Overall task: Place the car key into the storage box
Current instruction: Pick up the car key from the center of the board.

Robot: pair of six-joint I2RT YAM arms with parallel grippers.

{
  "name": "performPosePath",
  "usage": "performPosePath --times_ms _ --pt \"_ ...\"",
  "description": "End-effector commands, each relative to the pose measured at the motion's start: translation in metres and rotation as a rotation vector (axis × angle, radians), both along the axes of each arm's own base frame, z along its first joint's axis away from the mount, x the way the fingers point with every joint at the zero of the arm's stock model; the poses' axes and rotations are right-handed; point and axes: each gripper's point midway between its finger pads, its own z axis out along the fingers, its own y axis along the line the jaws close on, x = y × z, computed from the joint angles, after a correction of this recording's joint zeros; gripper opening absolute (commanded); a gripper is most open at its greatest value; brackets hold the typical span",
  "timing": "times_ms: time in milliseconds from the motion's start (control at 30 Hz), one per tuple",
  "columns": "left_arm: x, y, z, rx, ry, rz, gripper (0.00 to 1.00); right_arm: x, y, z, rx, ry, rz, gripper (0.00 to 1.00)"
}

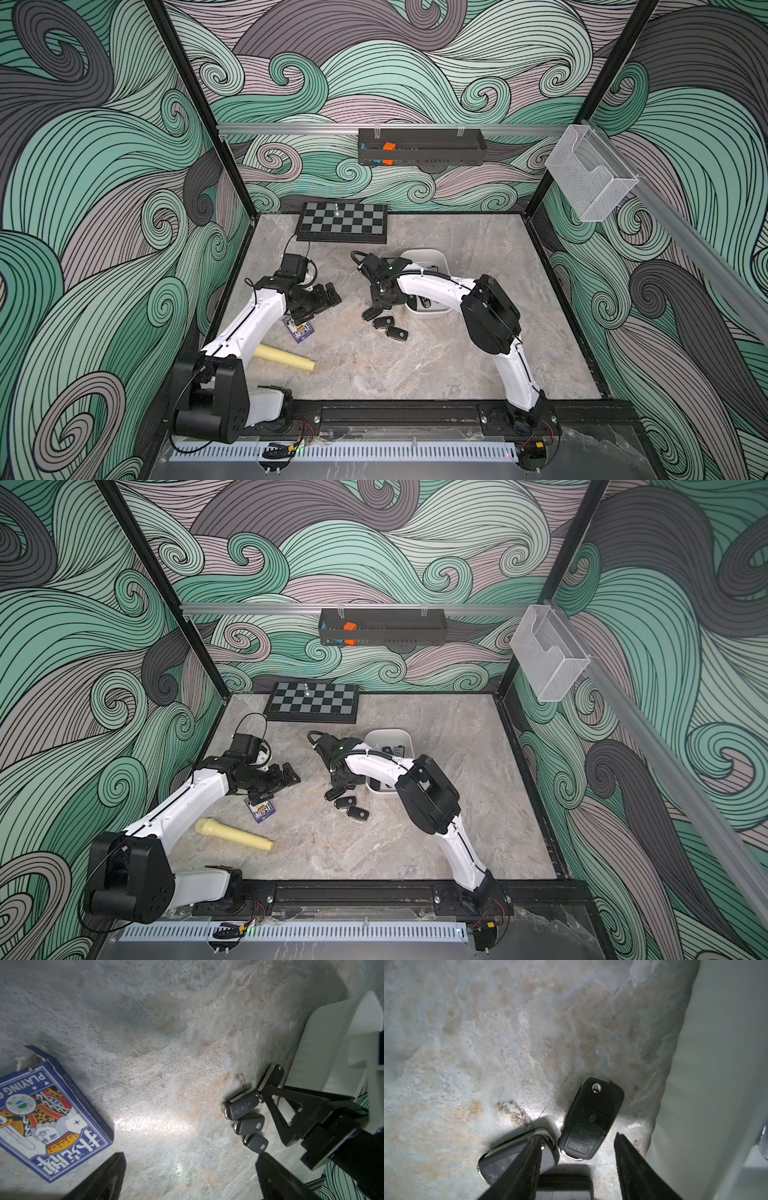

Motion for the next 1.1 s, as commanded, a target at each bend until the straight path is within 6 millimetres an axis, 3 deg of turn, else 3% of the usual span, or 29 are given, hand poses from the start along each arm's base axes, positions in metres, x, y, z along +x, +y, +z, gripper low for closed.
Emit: performPosePath --times_ms 0,800,933,1067 --pt "0.008 0.002 0.001 0.006 -0.029 -0.002 0.99 0.007 -0.007 -0.004 -0.032 0.004 -0.052 0.57" --pt "0.008 0.001 0.001 -0.004 -0.029 -0.004 0.99 -0.002 -0.006 -0.037 -0.067 0.092 -0.023 0.45" --pt "0.007 0.001 0.001 -0.005 -0.031 -0.005 0.99 -0.001 -0.005 -0.033 -0.064 0.086 -0.013 0.36" --pt "0.007 0.001 0.000 -0.003 -0.028 -0.004 0.99 0.007 0.000 -0.015 -0.048 0.043 0.021 0.29"
